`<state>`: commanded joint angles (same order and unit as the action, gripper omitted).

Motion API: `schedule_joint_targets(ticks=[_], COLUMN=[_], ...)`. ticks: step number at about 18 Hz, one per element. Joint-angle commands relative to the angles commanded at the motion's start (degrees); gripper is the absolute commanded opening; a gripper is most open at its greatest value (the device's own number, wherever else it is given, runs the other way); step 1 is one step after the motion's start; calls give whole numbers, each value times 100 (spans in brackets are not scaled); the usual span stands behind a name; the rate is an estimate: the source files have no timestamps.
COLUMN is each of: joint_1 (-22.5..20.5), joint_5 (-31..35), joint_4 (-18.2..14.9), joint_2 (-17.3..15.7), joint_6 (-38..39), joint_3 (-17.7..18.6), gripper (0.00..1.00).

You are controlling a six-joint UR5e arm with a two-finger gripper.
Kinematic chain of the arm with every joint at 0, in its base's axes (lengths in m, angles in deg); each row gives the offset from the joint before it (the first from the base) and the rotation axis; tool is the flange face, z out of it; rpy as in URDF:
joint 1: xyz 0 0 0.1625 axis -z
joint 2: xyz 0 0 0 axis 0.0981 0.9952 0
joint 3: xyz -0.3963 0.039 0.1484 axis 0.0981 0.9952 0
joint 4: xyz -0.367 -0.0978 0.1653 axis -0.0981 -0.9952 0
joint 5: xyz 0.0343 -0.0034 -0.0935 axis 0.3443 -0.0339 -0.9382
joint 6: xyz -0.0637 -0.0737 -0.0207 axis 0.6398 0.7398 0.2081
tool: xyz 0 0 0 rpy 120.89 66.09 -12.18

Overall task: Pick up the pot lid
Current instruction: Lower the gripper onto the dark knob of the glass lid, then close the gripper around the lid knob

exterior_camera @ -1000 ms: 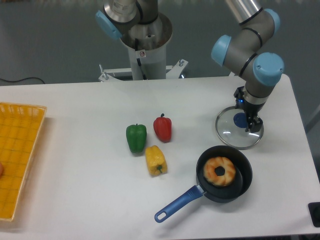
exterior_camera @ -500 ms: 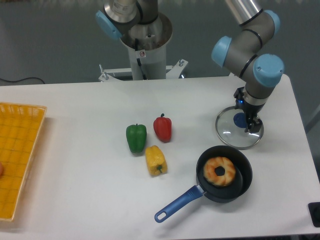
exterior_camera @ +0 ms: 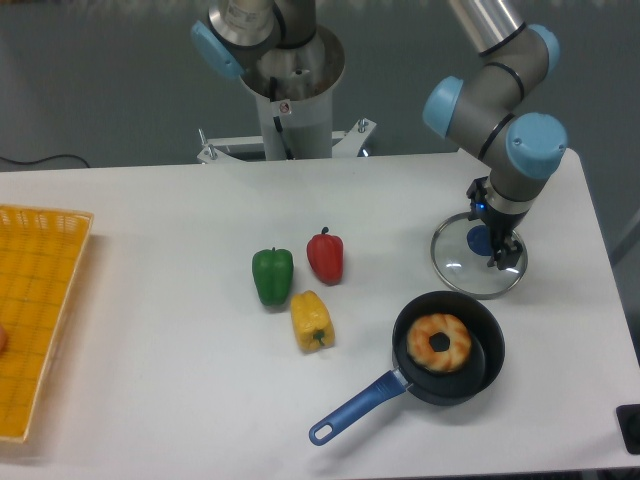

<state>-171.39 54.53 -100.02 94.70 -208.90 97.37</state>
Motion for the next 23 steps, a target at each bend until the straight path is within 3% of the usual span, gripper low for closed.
schedule_joint_targets(ticks=[5,15,23], joint_1=[0,-9,-9], joint_5=[0,0,9], joint_4=[88,88,88], joint_2=[44,44,35], joint_6=[-18,-18,0], joint_3=[35,35,35], gripper=[96,74,69])
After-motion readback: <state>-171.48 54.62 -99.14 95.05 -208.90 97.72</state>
